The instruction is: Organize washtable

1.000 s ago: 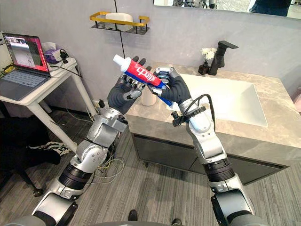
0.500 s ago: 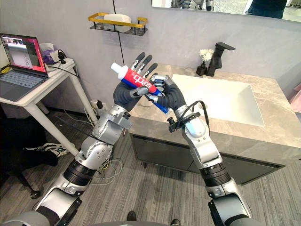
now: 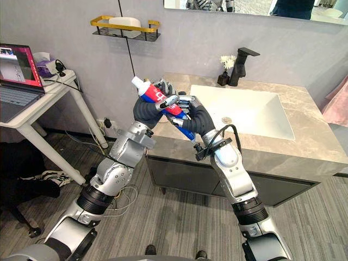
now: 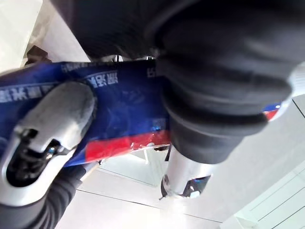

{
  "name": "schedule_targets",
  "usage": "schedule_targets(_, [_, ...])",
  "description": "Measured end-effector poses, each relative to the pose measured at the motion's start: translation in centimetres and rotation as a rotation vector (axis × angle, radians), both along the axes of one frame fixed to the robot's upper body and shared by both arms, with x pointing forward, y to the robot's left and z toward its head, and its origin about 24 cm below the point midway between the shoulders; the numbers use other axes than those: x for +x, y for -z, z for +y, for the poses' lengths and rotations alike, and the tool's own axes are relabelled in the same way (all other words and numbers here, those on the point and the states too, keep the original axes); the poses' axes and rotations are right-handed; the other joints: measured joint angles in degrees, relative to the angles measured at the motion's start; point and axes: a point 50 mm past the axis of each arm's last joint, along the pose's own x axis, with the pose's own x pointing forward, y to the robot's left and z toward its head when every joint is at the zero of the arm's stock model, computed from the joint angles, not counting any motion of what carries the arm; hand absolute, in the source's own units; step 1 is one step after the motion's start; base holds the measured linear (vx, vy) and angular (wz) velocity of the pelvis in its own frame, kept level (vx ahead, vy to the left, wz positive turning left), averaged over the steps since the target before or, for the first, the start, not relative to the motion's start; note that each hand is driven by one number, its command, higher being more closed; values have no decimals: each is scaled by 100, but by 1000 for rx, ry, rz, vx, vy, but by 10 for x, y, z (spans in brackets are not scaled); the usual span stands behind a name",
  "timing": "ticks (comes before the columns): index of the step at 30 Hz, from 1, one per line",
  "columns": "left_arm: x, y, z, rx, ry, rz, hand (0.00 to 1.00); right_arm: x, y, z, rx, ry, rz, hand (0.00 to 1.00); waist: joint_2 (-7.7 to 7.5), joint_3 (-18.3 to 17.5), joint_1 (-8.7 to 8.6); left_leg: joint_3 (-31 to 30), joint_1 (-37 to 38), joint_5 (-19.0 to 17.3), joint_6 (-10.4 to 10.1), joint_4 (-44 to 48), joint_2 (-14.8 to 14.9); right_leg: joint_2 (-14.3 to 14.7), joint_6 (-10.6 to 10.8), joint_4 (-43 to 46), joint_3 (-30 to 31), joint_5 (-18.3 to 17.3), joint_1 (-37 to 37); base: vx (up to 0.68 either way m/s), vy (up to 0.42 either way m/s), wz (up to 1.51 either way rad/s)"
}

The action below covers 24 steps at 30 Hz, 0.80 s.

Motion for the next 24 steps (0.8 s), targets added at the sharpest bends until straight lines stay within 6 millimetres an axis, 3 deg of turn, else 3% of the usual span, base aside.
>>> schedule_targets(1, [0,0,0,0,-1,0,100,0,0,0,1,-3,1,100,-7,-4,-2,0,0,0,0,0,-1,0,1,0,0,1,0,0,0,0])
schedule_targets(2, [0,0,0,-2,-3,-1,100,-1,1,2,3,-12,3,0,-17,-11,-5,0,-1,0,0,0,-1,0,2,0,-2,2,0,0,0,0])
schedule_targets(18, [4,-6,11,49,-68,-63,100,0,21,-3,63,-37,137,0,-29,-23,-49,36,0,1,0,0,4,7,-1,4,10,4,-4,0,0,0])
schedule_targets(22, [6,-8,17,82,-100,-85,100,-4,35,-6,192,-30,218,0,-28,-24,-74,49,0,-1,-1,0,17,20,-3,3,23,3,-10,0,0,0])
schedule_targets(24, [9,-6,20,110,-110,-74,100,-11,51,-4,301,-46,307,0,-28,-24,-78,88,0,-2,-3,0,32,33,-10,1,54,7,-24,0,0,-6])
